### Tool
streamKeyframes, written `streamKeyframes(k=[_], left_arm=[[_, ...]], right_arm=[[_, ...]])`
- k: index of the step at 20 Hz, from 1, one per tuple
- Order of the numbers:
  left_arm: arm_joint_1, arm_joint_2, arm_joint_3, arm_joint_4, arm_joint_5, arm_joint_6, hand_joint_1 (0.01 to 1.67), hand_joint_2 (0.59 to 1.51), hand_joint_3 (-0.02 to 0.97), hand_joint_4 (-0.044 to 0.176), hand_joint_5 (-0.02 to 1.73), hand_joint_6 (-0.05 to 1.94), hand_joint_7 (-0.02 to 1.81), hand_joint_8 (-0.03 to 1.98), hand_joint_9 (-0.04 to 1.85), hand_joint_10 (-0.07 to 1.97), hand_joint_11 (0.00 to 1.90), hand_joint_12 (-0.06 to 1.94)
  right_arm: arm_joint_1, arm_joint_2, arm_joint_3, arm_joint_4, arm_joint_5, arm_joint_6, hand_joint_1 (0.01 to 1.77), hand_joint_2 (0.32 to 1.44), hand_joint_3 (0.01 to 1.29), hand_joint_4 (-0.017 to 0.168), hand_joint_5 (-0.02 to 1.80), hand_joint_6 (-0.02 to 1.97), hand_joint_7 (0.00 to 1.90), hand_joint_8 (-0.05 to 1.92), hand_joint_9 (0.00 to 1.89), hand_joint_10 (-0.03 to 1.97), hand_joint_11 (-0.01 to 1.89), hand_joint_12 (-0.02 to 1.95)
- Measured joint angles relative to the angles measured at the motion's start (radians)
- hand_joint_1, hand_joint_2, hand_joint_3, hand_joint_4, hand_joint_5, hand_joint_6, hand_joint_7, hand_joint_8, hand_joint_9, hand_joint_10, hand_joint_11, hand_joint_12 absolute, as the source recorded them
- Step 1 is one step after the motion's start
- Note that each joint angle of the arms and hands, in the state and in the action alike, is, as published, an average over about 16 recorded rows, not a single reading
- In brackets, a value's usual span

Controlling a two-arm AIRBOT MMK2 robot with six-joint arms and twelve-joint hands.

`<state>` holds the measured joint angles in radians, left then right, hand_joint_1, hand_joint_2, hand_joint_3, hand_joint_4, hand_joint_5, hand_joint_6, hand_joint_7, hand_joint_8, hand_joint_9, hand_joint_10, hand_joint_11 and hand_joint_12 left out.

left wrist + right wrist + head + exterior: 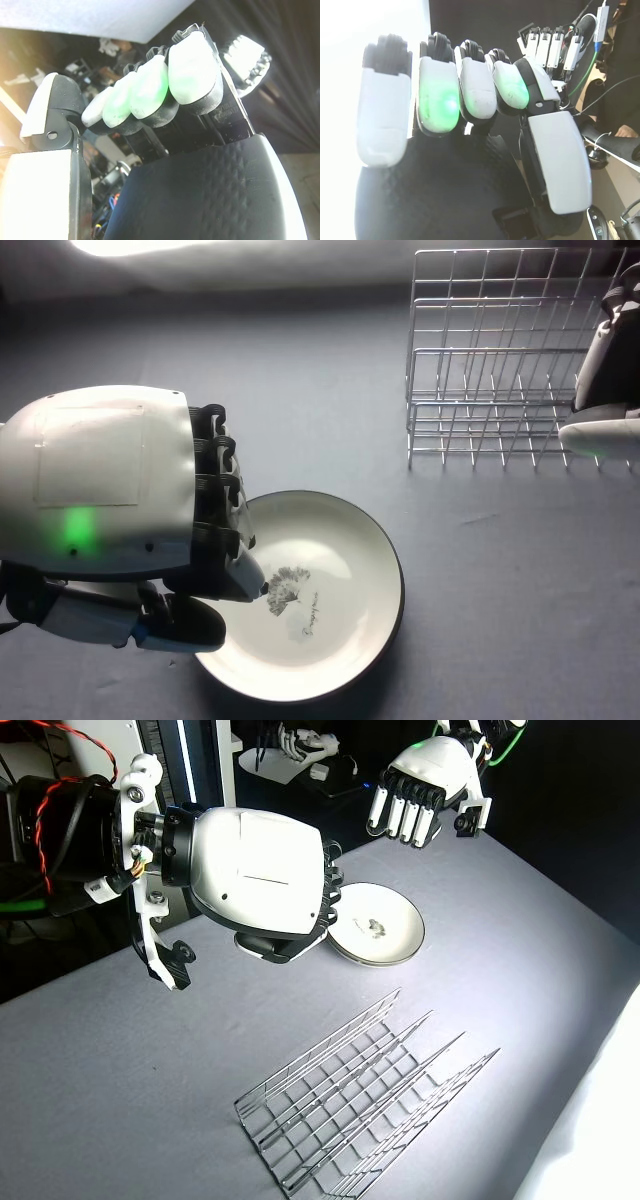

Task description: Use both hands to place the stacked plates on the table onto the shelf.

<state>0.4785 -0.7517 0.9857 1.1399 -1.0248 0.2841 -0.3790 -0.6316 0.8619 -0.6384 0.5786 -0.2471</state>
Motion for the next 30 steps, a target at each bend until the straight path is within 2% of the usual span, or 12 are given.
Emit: streamKeyframes(k=[4,8,11,12,15,20,27,30], left_arm=[[0.0,0.0,0.001,0.003,0.0,-0.003,0.2,1.1,0.028,0.024,0.35,0.57,0.38,0.55,0.45,0.56,0.48,0.58],[-0.001,0.0,0.005,0.013,-0.002,-0.014,0.15,1.099,0.023,0.017,0.26,0.42,0.28,0.41,0.34,0.42,0.36,0.43],[-0.004,0.0,0.01,0.03,-0.005,-0.03,0.05,1.09,0.018,-0.004,0.08,0.13,0.08,0.11,0.12,0.12,0.14,0.13],[-0.008,-0.001,0.013,0.04,-0.007,-0.039,0.03,1.092,0.013,-0.004,0.04,0.05,0.04,0.04,0.06,0.04,0.08,0.05],[-0.028,-0.009,0.025,0.087,-0.009,-0.086,0.02,1.095,0.011,-0.001,0.01,-0.01,0.02,-0.01,0.01,0.01,0.02,-0.01],[-0.075,-0.026,0.058,0.183,-0.021,-0.174,0.02,1.097,0.011,-0.003,0.02,-0.01,0.02,-0.01,0.02,0.01,0.01,-0.01],[-0.147,-0.064,0.133,0.392,-0.055,-0.328,0.02,1.1,0.011,-0.001,0.02,-0.01,0.02,-0.01,0.02,0.01,0.01,-0.01],[-0.163,-0.081,0.173,0.477,-0.068,-0.376,0.01,1.102,0.012,-0.001,0.02,-0.01,0.02,-0.01,0.02,0.01,0.01,-0.01]], right_arm=[[0.0,0.0,0.0,-0.001,0.0,0.0,0.19,1.11,0.04,0.001,0.55,0.72,0.61,0.68,0.65,0.7,0.77,0.67],[0.0,0.0,0.0,-0.001,0.0,0.0,0.15,1.09,0.04,0.001,0.43,0.54,0.46,0.51,0.49,0.52,0.58,0.52],[0.0,0.0,0.0,-0.001,0.0,0.0,0.08,1.06,0.03,-0.001,0.23,0.24,0.23,0.21,0.23,0.22,0.29,0.25],[0.0,0.0,0.0,-0.001,0.001,0.0,0.06,1.06,0.02,-0.001,0.17,0.14,0.16,0.12,0.16,0.13,0.2,0.17],[-0.001,0.0,0.0,-0.002,0.003,-0.001,0.05,1.06,0.02,0.0,0.09,0.02,0.05,0.01,0.03,0.01,0.04,0.09],[-0.006,-0.001,0.0,-0.007,0.008,-0.005,0.05,1.06,0.02,-0.001,0.09,0.02,0.05,0.01,0.02,0.01,0.02,0.06],[-0.013,-0.004,0.0,-0.016,0.017,-0.011,0.05,1.05,0.02,0.0,0.09,0.02,0.05,0.01,0.02,0.01,0.03,0.04],[-0.02,-0.005,0.0,-0.023,0.023,-0.014,0.06,1.04,0.02,-0.001,0.09,0.02,0.06,0.01,0.03,0.01,0.03,0.06]])
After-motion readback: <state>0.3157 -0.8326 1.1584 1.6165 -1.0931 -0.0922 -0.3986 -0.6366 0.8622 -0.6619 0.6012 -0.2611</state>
